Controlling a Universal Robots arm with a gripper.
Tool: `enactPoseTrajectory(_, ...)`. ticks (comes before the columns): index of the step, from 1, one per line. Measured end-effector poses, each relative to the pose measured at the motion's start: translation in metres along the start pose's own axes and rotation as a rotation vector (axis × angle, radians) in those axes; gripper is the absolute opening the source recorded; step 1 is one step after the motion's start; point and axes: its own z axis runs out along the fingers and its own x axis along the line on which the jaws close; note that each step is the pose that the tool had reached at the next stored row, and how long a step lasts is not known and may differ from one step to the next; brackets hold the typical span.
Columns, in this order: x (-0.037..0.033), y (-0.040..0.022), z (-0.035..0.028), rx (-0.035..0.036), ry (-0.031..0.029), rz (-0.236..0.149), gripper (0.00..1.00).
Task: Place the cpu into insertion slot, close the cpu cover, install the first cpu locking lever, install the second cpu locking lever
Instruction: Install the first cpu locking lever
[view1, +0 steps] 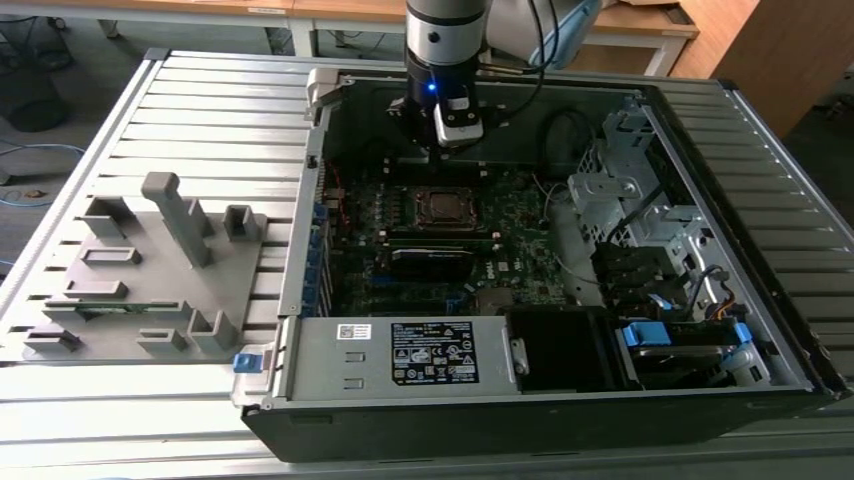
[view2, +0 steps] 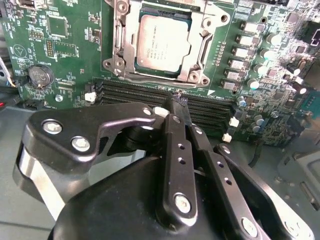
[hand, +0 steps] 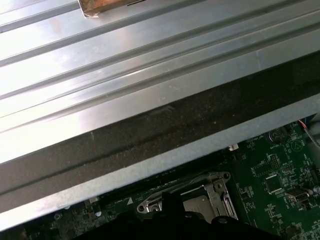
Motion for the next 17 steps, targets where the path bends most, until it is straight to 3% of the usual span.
enactPoseTrajectory(8, -0.0007, 0.0002, 0.0000, -0.0006, 0.0015, -0.018, 0.10)
enactPoseTrajectory(17, -0.0008, 0.0002, 0.0008, -0.0020, 0.0102, -0.139, 0.10)
